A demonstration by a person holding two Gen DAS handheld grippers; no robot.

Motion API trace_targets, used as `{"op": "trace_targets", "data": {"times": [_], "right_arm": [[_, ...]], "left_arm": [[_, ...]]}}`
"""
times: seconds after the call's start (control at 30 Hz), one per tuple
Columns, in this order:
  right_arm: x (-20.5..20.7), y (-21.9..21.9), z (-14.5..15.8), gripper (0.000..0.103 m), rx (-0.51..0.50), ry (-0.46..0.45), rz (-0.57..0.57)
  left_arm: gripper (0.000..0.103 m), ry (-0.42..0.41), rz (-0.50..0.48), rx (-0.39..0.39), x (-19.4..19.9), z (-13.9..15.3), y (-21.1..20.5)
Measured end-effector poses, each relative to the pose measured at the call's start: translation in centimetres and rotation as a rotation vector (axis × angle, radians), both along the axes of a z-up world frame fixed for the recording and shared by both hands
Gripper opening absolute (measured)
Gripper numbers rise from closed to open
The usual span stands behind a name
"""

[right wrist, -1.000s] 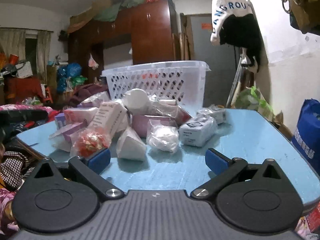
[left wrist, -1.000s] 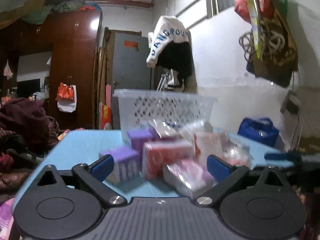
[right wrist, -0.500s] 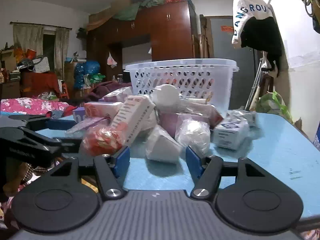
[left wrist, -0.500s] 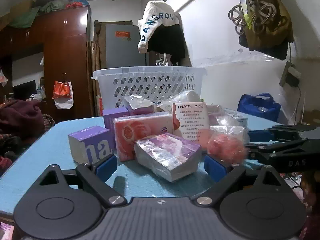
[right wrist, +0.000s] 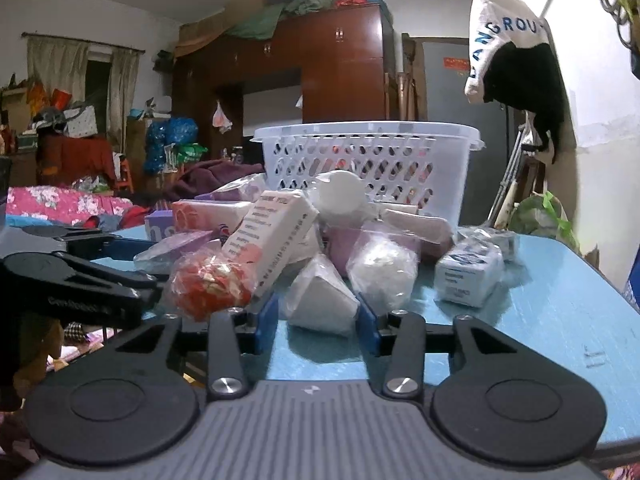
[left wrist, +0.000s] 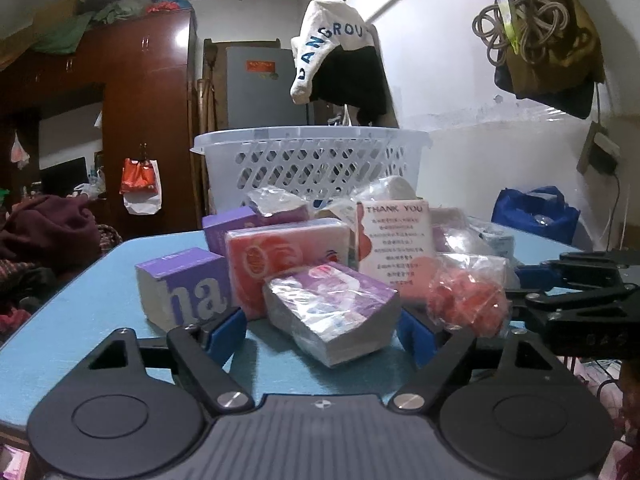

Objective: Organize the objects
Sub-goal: 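Grasp the pink-wrapped box with the left gripper while the right grasps a white packet, then release the pink box and white packet into the white basket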

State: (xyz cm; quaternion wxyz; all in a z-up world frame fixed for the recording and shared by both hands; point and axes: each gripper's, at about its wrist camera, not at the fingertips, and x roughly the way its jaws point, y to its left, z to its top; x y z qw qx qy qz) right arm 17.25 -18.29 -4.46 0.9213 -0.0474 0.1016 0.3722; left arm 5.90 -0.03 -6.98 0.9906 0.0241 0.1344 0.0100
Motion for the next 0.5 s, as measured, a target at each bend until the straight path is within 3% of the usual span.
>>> {"op": "trace_targets", "data": {"times": [0.03,0.07,0.1,0.5], "right_arm": [[-0.1,0.1,0.0,0.044,-0.005,-0.004,-0.001],[-0.1,0.0,0.1,0.04,-0.007,-0.006,-0.002],[-0.2,-0.2,0.1,0.04,-0.005,-0.003,-0.001],[-1.1,-3.1,2.0,0.04,0.076,-0.022,-0.007]], "left_arm": [[0.082,-0.003,0.0,0.002,0.0,0.0,-0.1],[0.067,-0.006,-0.003,0.004,-0.1,0.0,-0.1],[0.065,-0.01,-0.011,0.0,-0.3,0.1,0.0],[0.061,-0.112,-0.038,-0.044,-2.8,1.4,1.3]]}}
